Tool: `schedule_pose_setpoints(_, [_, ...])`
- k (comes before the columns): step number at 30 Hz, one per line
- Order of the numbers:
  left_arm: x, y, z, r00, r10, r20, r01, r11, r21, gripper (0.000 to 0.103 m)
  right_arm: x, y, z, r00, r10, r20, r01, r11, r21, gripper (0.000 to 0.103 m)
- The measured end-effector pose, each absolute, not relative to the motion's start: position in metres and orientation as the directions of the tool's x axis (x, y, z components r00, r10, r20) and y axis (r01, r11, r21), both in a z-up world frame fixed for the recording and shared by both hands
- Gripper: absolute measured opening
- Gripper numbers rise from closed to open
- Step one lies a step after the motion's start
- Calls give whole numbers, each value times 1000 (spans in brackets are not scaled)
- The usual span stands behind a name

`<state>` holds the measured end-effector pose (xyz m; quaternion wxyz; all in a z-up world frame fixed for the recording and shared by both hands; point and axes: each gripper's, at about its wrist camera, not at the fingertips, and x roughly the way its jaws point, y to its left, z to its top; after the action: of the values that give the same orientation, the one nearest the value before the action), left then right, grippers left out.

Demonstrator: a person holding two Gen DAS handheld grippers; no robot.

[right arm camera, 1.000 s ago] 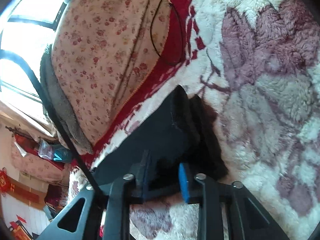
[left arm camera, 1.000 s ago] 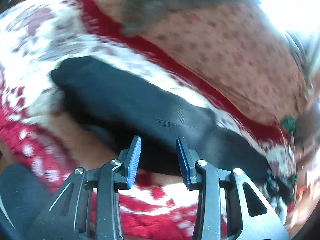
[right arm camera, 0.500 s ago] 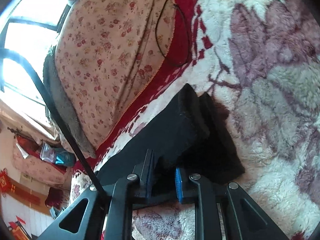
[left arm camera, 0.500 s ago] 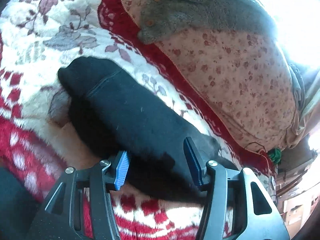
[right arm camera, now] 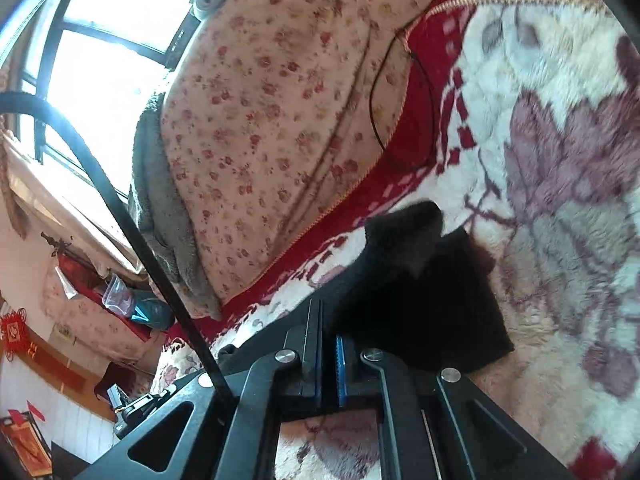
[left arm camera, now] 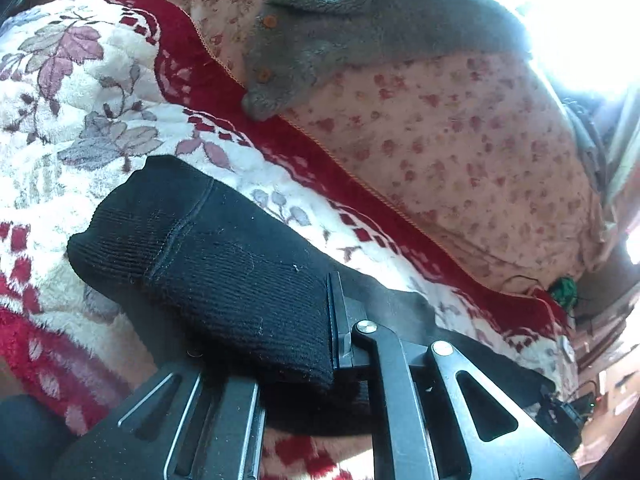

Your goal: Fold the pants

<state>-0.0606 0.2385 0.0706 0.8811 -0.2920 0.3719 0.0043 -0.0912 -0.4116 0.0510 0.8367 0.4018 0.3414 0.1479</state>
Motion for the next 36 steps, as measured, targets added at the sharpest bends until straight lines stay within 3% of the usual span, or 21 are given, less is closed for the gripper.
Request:
schedule_pose_setpoints(5, [-64,235,49,679,-158,-717,-260,861,-437,5,-99,-419,35,707,489,-511,93,652,752,4])
schedule_pose_setpoints(8, [-60,239,27,636,-153,-756,-308,848,-431,6,-93,-417,4,625,464,-627,208,676,707,6])
schedule_pose_setpoints(10, [-66,243,30,650,-172,-740,-294,841,-454,9,-98,-421,3,634,478,-607,223,639,736,12])
schedule_pose_setpoints(14, [-78,253,53,667,-127,-734,-277,872,-403,19,-107,-426,33,596,390,-702,261,733,629,15])
schedule_pose_setpoints(17, [-92,265,62,680,-75,-729,-317,866,-386,19,-112,-409,66,614,388,-687,150,797,585,16])
schedule_pose_setpoints(19, [-103,274,63,680,-72,-730,-333,856,-395,19,-112,-388,80,621,421,-661,65,813,579,23])
schedule_pose_setpoints(23, [-127,287,56,681,-76,-728,-373,820,-434,23,-96,-298,92,524,645,-556,-242,739,629,35])
schedule_pose_setpoints(25, [-135,291,53,684,-73,-726,-386,808,-445,28,-88,-252,89,449,716,-534,-341,690,639,36])
schedule_pose_setpoints(31, [-141,288,38,652,-186,-735,-341,794,-503,47,-61,-100,75,248,761,-600,-572,615,543,37])
schedule_pose_setpoints(36, [-132,290,29,651,-231,-723,-340,763,-550,51,-65,-11,58,158,725,-670,-706,557,437,38])
